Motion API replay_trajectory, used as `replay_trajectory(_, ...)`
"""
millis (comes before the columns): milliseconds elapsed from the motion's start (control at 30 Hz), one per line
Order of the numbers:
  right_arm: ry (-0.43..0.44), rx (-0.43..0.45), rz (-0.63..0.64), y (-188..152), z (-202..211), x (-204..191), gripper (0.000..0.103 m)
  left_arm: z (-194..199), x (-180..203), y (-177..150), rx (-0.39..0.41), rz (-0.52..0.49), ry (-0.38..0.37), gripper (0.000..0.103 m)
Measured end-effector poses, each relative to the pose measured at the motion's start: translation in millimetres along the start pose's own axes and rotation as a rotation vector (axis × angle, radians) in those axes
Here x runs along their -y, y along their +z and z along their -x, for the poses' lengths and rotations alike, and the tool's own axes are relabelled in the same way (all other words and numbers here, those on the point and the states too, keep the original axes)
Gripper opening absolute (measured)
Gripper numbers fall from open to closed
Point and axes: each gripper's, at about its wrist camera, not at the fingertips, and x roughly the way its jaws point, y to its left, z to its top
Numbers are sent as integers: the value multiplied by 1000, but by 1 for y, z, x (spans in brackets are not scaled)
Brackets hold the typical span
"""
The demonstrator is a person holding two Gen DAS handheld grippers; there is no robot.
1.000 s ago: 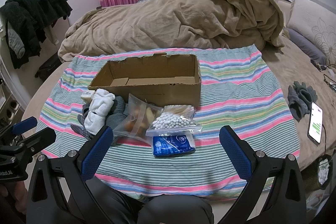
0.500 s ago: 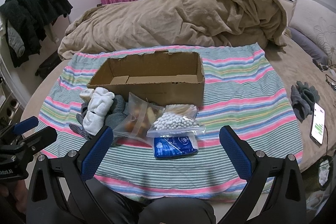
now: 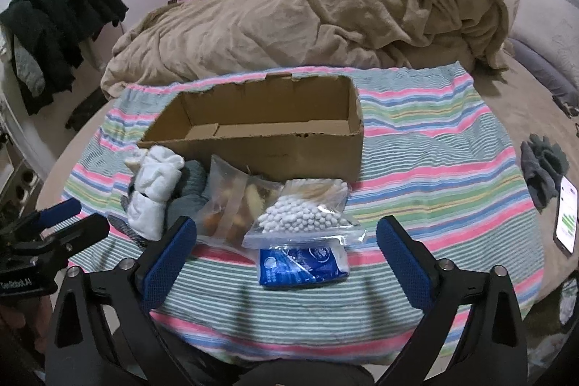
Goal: Organize objects
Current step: 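Grasp the white towel bundle with the left tool while the right tool grasps the cotton swab bag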
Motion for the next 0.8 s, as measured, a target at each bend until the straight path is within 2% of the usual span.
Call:
replay_trajectory(100,-8,-11,-2,2,-12,5,94,-16,5,3,-13,-33,-8,85)
replay_trajectory(300,2,-44,-21,6,-39,14,91,-46,12,6,-45,-77,-12,61)
replay_trajectory(333,3,-48,-21,5,-42,15,90,-49,13,5,-50,-79,-10,60)
replay_trajectory(400,5,-63,-28,5,-50,18,83,-54,14,4,-52,-85,-5,58)
replay_trajectory(467,19,-78,-42,4,-56,22,80,-56,14,2,-53,-86,-6,53)
replay_trajectory(533,30,-82,-48,3,-58,24,78,-55,14,1,-47,-88,-4,46)
replay_trajectory(600,35,-78,-50,3,-57,26,71,-50,15,1,-32,-93,-2,41)
replay_trajectory(633,43,-76,-52,3,-56,27,69,-49,15,1,-28,-93,-4,40)
replay_trajectory(700,63,-81,-47,4,-54,27,58,-43,17,1,-18,-98,-7,39)
replay_trajectory(800,63,-80,-31,2,-52,25,56,-37,18,1,-11,-102,-13,37)
